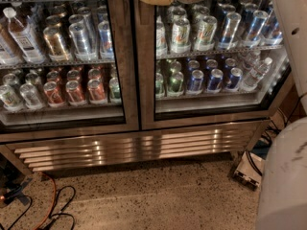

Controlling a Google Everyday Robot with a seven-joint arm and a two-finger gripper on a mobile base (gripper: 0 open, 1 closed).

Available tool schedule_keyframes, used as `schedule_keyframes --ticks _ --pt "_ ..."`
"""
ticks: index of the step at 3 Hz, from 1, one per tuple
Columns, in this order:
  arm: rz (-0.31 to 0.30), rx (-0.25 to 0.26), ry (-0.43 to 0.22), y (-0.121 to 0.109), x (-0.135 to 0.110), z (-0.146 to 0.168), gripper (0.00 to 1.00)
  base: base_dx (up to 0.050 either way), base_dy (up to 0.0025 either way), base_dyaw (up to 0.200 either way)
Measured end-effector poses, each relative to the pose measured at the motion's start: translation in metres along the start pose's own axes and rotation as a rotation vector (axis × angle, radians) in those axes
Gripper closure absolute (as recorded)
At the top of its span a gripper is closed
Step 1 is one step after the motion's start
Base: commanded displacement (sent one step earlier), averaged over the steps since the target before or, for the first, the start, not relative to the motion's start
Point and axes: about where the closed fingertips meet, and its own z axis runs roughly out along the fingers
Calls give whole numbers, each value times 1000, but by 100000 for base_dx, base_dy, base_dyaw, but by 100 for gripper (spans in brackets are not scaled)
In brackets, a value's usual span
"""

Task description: Open right fridge door

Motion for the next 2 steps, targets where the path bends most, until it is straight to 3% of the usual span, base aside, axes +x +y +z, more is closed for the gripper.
schedule_keyframes --ticks 2 --pt "0 0 0 -12 5 0 100 0 0 0"
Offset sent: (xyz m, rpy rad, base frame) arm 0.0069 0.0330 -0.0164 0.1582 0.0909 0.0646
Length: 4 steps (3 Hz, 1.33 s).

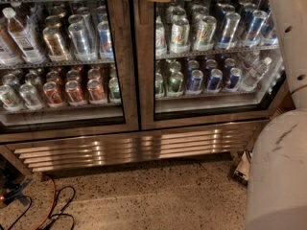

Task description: Open right fridge door

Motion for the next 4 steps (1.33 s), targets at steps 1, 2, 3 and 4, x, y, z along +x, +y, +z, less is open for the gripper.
schedule_keyframes --ticks 1,2,3,4 --pt "0 0 0 -13 4 -3 100 -4997 -6 37" --pt "0 0 0 -13 4 -3 100 0 0 0" --pt "0 0 0 -13 4 -2 81 0 0 0" --pt "0 0 0 -13 4 -2 58 0 0 0"
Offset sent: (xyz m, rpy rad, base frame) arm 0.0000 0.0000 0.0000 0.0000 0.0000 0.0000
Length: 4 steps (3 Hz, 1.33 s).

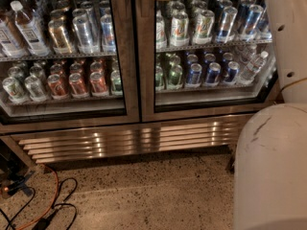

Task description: Open right fridge door

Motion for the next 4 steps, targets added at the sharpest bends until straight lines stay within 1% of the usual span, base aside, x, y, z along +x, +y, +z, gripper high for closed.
schedule_keyframes --ticks 1,2,3,4 --pt "0 0 0 0 0 0 35 0 0 0" --pt "-1 -1 -2 0 0 0 4 0 0 0" --pt "-23 -19 -30 -7 1 2 0 0 0 0" --pt "-23 -19 -31 -4 0 1 0 0 0 0"
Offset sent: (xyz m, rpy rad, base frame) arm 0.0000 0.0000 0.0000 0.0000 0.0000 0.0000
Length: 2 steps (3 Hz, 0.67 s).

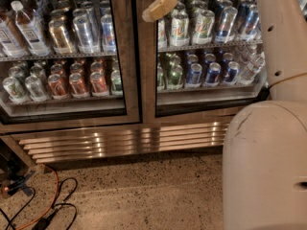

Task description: Open right fridge door

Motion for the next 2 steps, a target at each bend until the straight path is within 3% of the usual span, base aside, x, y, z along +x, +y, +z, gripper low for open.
schedule_keyframes --ticks 1,2 --pt "-14 -36 -20 1 -4 10 0 0 0 0" --pt "-14 -36 -20 1 -4 9 19 0 0 0"
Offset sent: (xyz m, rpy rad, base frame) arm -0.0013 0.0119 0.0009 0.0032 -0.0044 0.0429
